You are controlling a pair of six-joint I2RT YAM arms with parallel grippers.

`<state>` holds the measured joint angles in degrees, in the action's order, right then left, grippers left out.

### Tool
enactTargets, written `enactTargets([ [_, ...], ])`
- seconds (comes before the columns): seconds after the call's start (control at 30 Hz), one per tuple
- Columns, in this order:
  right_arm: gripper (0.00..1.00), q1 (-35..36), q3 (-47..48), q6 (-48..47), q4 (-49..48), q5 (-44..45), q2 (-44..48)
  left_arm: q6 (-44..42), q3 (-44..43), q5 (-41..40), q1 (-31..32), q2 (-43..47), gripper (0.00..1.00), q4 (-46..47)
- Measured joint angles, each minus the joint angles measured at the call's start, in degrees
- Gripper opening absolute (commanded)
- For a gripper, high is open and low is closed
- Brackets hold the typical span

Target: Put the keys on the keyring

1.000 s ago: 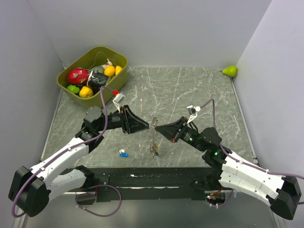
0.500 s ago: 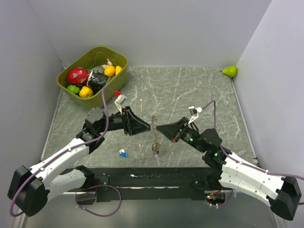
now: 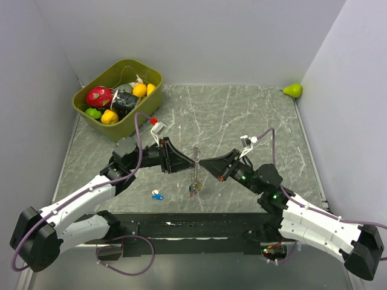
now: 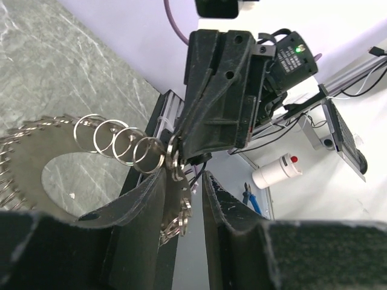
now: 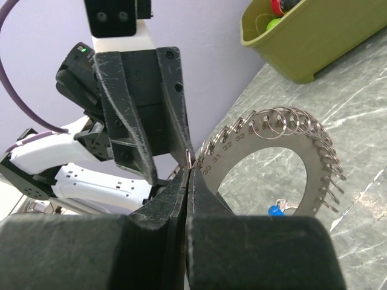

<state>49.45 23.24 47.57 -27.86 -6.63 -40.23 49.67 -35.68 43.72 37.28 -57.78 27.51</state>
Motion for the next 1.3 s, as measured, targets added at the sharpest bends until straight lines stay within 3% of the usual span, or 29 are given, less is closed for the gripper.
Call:
enactTargets([
  [0.63,0.0,0.0,0.0,0.2,0.0,-0.04,0.26,-0.68,-0.02,-1.07,0.76,-1.97,0.15,0.87],
  [0.8,0.0,0.0,-0.02,0.37,0.0,0.02,0.26,-0.68,-0.13,-0.85,1.01,-2.6,0.17,1.44],
  [0.87,0.0,0.0,-0.04,0.39,-0.04,0.13,0.28,-0.7,-0.46,-0.85,1.18,-2.93,0.13,1.38],
  [0.93,0.0,-0.02,-0.09,0.57,-0.17,0.22,0.37,-0.85,-1.07,-0.83,1.55,-3.28,0.01,0.9],
  [1.17,0.0,-0.33,-0.11,0.55,-0.42,0.63,0.98,-2.38,-3.1,-0.96,1.88,-3.76,0.01,-1.77],
  [1.3,0.09,-0.33,-0.13,0.57,0.04,1.33,1.22,-5.9,-5.68,-2.56,2.38,-3.3,0.01,-7.96],
])
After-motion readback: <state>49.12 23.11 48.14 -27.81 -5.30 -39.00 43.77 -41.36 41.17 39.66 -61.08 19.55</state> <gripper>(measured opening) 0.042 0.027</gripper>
